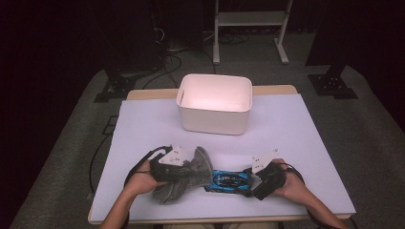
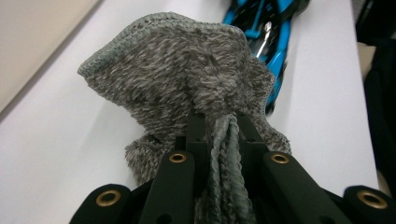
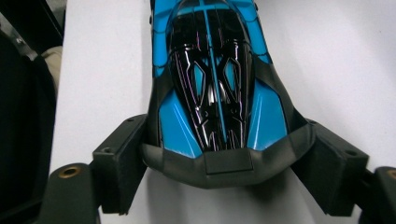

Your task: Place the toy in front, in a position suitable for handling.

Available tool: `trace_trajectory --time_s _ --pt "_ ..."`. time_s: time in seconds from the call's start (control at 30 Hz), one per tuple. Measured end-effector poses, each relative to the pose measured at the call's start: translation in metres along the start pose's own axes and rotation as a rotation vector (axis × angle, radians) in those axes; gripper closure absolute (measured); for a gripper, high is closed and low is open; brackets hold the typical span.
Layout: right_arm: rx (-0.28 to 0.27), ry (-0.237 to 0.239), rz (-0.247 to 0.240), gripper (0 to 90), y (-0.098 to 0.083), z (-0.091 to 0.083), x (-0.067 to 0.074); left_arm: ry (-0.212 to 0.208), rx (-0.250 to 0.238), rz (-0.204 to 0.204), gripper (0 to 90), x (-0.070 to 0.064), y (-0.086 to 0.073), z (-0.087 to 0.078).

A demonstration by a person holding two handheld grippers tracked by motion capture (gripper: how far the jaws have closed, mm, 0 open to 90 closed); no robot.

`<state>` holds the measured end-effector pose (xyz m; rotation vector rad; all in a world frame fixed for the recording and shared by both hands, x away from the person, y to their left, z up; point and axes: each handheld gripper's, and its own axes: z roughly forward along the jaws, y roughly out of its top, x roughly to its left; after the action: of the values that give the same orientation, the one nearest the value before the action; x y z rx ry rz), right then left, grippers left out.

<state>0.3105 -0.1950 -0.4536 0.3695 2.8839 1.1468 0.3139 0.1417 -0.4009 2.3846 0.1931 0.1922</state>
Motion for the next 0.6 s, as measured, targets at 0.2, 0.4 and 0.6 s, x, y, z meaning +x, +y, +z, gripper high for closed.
trace_trajectory --time_s 0.2,0.4,0.6 --pt "0.001 0.001 -0.023 22.6 0.001 0.001 0.000 -0.088 -0.019 0.049 79.7 -0.005 0.023 0.033" --pt "-0.002 -0.002 -0.025 22.5 0.001 0.002 0.000 -0.156 -0.037 0.099 79.8 -0.010 0.051 0.056" --pt "-0.009 0.000 -0.024 22.5 0.001 0.002 0.000 -0.206 -0.021 0.162 79.8 -0.017 0.080 0.075"
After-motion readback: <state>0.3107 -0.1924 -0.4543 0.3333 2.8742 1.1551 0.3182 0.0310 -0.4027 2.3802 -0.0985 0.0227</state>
